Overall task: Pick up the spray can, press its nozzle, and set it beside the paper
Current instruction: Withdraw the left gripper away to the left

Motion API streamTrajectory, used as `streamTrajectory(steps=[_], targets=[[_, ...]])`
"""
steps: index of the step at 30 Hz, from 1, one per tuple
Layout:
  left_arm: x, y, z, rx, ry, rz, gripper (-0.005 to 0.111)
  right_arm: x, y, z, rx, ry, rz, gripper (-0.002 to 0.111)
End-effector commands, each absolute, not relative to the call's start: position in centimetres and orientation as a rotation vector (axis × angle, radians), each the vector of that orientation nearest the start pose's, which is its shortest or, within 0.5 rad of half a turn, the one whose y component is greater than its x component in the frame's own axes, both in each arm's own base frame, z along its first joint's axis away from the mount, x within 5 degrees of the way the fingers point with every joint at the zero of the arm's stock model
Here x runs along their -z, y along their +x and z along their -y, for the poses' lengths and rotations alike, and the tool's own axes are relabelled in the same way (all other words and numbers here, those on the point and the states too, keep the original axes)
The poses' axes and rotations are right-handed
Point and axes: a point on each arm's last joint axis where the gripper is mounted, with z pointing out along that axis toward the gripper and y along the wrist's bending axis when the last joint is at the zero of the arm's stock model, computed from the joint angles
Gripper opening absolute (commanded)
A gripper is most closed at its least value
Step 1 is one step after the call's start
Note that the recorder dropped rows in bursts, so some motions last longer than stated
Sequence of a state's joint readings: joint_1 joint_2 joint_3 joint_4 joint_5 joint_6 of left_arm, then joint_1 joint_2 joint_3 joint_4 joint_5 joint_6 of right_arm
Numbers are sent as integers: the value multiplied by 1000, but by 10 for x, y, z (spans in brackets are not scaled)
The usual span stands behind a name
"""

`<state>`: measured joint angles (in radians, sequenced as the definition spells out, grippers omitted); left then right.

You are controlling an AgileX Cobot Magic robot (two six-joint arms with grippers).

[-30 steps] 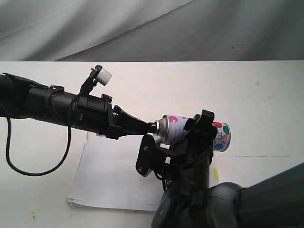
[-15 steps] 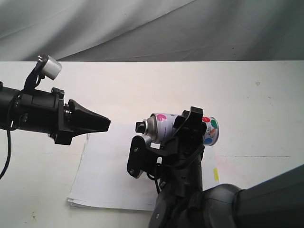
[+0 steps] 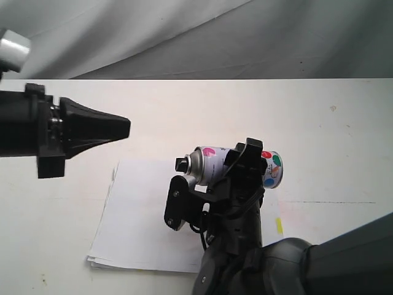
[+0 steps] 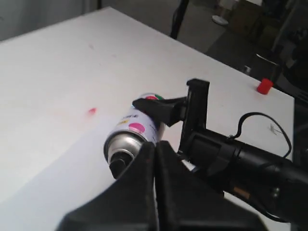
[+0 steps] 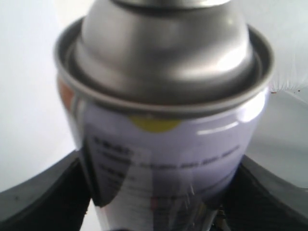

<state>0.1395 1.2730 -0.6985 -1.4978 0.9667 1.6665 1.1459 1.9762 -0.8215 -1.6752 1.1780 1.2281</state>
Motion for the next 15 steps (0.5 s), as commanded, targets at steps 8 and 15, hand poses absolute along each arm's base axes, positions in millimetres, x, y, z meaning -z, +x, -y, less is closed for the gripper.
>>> streamTrajectory(steps=[8,15], targets=[[-327,133,11,365,264,-1638,0,-142,205,-250,1021,-1087,-1610,0],[-285,124,10,372,130,-1605,0,-142,205,-250,1009,-1071,-1617,0]])
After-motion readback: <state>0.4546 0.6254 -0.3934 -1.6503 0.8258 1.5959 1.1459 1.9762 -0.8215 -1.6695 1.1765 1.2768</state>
